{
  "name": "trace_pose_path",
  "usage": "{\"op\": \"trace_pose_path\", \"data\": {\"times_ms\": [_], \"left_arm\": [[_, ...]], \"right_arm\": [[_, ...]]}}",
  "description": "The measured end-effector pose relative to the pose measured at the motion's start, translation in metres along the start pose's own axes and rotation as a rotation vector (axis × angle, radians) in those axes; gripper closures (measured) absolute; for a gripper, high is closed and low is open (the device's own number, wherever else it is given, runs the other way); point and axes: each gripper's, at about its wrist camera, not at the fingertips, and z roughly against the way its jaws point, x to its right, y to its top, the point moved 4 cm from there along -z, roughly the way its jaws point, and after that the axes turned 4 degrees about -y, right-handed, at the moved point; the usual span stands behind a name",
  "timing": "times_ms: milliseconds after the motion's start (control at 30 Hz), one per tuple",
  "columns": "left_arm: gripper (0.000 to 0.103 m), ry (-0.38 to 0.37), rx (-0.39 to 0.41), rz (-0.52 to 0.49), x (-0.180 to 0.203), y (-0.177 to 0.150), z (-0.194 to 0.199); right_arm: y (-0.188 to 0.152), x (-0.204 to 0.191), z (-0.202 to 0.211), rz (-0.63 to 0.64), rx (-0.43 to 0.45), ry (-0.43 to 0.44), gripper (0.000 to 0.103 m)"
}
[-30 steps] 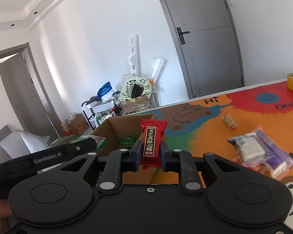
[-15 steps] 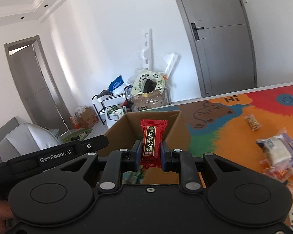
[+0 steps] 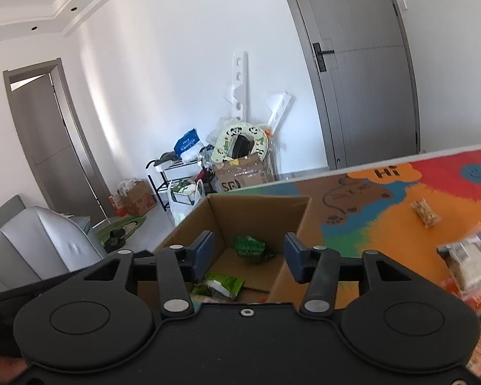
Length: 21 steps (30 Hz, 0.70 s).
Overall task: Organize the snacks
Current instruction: 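Open both tools to drop the packets into the cardboard box, then move both open tools back to the snack pile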
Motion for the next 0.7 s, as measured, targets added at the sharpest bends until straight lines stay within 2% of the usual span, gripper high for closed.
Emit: {"op": "trace_pose_path", "data": {"times_ms": [233,700], "left_arm": [[0.012,-0.005,-0.012,-0.041,0.026,-0.009,0.000],[0.007,-0.089,-0.057,-0.104,0.074,-0.029,0.006]], "right_arm": [[-0.009,0.033,0.021,-0.042,-0.006,-0.057,0.031],[-0.021,0.086,0.070,-0.112,0.031,-0.139,0.016]]}}
